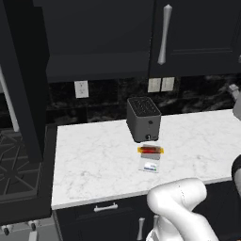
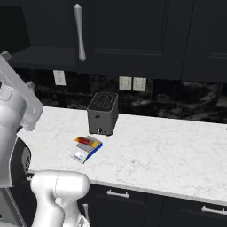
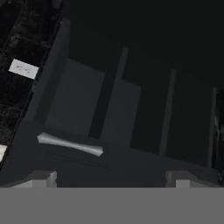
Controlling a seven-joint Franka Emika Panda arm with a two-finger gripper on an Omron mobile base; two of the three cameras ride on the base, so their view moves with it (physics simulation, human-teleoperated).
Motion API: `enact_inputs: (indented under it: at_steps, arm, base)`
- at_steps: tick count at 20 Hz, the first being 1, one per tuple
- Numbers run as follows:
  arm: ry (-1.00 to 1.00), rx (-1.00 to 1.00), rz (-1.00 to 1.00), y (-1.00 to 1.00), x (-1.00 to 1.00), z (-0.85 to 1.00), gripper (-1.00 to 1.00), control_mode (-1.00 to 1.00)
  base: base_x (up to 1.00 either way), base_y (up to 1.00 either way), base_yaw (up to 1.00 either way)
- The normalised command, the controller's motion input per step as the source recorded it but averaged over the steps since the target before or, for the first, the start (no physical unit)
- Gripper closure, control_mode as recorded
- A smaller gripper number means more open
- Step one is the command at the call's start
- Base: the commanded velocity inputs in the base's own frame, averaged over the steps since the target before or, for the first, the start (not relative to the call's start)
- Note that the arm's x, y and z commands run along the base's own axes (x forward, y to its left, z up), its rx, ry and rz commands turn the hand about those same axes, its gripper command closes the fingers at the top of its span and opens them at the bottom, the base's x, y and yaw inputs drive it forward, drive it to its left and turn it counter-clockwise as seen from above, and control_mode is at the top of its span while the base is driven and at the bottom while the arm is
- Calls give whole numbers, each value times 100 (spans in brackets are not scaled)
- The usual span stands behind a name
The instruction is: Pick the bar and place it on the digital scale for weighing, and close the cabinet.
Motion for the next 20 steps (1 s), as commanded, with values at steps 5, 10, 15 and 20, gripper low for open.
enact_inputs:
  at_steps: [5, 10, 15, 20]
  arm:
    - [-1, 1, 0, 100, -100, -31, -100, -100]
    - [-4, -1, -4, 100, -74, -68, -100, -100]
    - [-7, -7, -17, 100, -2, -49, -100, -100]
    - [-5, -5, -22, 100, 0, -29, -100, -100]
  base:
    - [0, 0, 0]
    - [0, 0, 0]
    - [0, 0, 0]
    - [0, 0, 0]
